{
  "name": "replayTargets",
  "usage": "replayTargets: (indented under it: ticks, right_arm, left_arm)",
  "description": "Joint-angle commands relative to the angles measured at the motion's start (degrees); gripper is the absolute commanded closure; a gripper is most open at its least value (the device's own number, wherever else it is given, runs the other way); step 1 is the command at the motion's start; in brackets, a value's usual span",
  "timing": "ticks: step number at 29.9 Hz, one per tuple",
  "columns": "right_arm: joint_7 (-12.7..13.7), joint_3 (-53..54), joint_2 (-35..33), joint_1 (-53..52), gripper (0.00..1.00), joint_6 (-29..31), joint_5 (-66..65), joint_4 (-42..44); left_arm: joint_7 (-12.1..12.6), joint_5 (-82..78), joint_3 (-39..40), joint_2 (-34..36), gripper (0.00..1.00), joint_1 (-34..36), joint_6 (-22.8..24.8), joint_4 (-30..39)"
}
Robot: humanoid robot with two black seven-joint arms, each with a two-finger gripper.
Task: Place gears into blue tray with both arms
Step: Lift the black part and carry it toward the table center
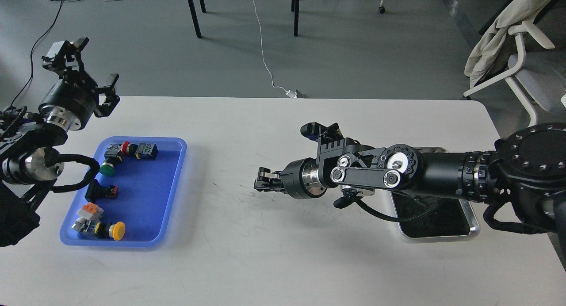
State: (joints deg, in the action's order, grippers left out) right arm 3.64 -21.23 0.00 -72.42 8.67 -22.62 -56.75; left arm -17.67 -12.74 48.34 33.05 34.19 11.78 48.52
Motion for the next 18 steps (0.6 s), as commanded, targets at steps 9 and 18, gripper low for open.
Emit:
replayTargets:
  ticks: [9, 18]
  right_arm:
    - [0.0, 0.0, 0.0, 3.0, 0.94, 0.0, -0.1, 0.0]
    - [0.0, 0.0, 0.0, 3.4, 0.59, -1.0, -0.3, 0.2]
  left_arm:
    - [-0.2, 0.0, 0.0, 0.1, 0.02, 0.0, 0.0, 0.0]
    - [-0.2, 0.0, -0.3, -0.1, 0.02, 0.0, 0.0, 0.2]
